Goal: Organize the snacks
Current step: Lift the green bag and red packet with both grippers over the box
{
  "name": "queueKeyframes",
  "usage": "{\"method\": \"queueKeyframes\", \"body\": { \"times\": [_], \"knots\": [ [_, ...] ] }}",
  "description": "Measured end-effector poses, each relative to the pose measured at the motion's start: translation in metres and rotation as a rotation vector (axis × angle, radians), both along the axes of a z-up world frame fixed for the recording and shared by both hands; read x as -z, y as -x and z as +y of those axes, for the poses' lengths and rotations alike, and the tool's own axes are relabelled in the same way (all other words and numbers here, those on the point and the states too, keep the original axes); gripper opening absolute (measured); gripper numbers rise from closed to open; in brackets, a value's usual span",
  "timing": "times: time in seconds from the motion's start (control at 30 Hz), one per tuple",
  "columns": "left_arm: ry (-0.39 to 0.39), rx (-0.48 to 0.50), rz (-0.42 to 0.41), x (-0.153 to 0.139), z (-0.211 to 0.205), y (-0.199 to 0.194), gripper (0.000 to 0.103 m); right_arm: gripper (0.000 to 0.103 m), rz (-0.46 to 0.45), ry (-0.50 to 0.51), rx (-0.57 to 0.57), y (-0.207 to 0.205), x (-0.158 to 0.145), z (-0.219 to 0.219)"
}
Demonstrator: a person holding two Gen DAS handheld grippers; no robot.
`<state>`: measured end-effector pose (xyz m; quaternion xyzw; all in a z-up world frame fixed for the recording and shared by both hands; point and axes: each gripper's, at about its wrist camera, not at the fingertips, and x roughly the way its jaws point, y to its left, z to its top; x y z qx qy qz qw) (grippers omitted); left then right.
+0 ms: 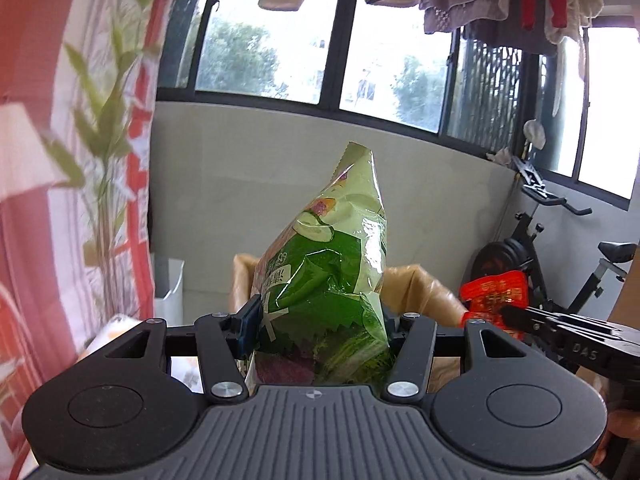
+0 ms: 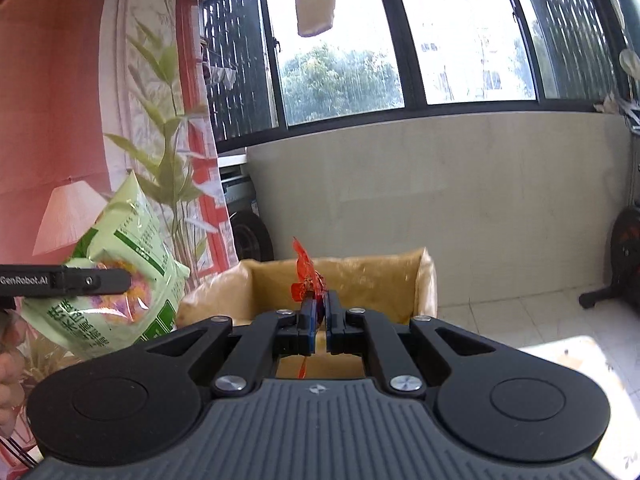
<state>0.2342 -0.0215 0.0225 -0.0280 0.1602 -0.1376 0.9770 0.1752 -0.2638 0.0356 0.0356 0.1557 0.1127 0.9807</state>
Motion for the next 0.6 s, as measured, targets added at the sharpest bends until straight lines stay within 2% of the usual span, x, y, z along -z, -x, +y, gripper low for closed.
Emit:
{"method": "queueKeyframes", "body": {
  "times": [0.27,0.5,0.6],
  "knots": [
    [-0.01,0.021,-0.033,-0.012,-0.017,-0.019,0.057,0.004,-0.012,-0.017,-0.01,-0.027,-0.011,-0.01],
    [0.008,0.043,-0.023,-0.014,-0.024,-0.061,0.058,0.005,-0.023,-0.009,-0.022,-0.06,-0.015,-0.01],
    [-0.007,0.039,-0.013,-0.011,-0.031,-0.082,0.058,0.005,-0.001,-0.016,-0.032,-0.08,-0.011,-0.007]
  ]
}}
